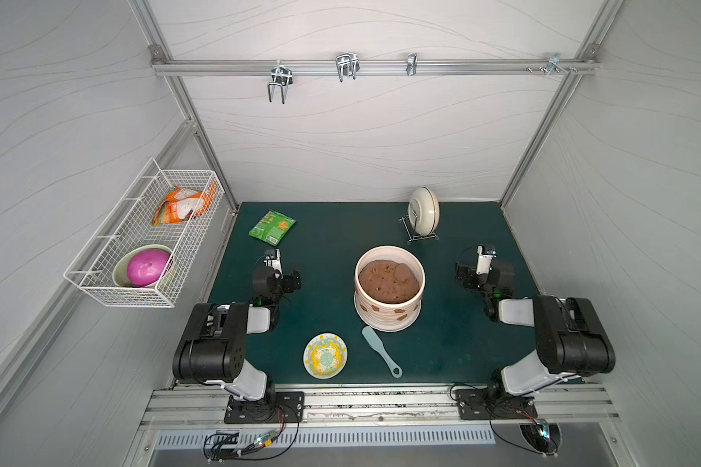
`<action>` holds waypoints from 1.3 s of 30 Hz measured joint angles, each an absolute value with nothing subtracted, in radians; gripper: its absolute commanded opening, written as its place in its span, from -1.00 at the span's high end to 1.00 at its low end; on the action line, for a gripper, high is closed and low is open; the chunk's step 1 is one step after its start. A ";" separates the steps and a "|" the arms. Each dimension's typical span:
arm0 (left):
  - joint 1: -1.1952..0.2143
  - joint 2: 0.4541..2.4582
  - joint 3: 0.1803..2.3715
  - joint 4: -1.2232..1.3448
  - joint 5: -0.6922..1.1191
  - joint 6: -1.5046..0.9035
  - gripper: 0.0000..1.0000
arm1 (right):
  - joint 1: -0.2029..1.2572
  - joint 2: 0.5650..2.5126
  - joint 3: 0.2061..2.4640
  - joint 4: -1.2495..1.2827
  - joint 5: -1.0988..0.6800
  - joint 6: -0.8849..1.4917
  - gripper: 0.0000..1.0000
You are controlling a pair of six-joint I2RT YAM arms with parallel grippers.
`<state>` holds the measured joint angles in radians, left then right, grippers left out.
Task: Scrub the dried mud off the ceramic pot
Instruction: Pick up the brush from the center of the board.
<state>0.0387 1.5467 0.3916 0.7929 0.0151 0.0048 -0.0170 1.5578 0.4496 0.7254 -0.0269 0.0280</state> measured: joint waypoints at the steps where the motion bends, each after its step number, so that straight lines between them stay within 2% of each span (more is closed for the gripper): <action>1: 0.039 1.547 0.392 0.793 0.015 0.005 -0.99 | -0.017 1.558 0.450 0.725 -0.027 0.028 -0.98; 10: 0.039 1.543 0.392 0.789 0.015 0.005 -0.99 | -0.017 1.558 0.450 0.725 -0.027 0.028 -0.98; 15: 0.039 1.458 0.391 0.737 -0.012 -0.004 -0.99 | -0.019 1.536 0.459 0.678 -0.007 0.037 -0.98; 22: 0.022 1.167 0.453 0.448 -0.119 -0.098 -1.00 | -0.019 1.268 0.514 0.477 -0.015 0.064 -0.98; 27: -0.071 1.029 0.596 0.182 -0.173 -0.242 -0.99 | -0.006 1.050 0.605 0.265 -0.081 0.102 -0.98; 32: -0.170 0.989 0.770 -0.089 -0.099 -0.381 -0.99 | 0.023 0.885 0.708 0.016 -0.216 0.133 -0.97; 39: -0.229 0.953 0.908 -0.379 0.158 -0.503 -0.99 | 0.145 0.770 0.826 -0.297 -0.440 0.160 -0.98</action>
<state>-0.2295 0.9535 0.9081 -0.3790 0.1577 -0.5030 0.1452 0.7704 0.8265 -0.2974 -0.4400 0.1604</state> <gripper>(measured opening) 0.996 0.988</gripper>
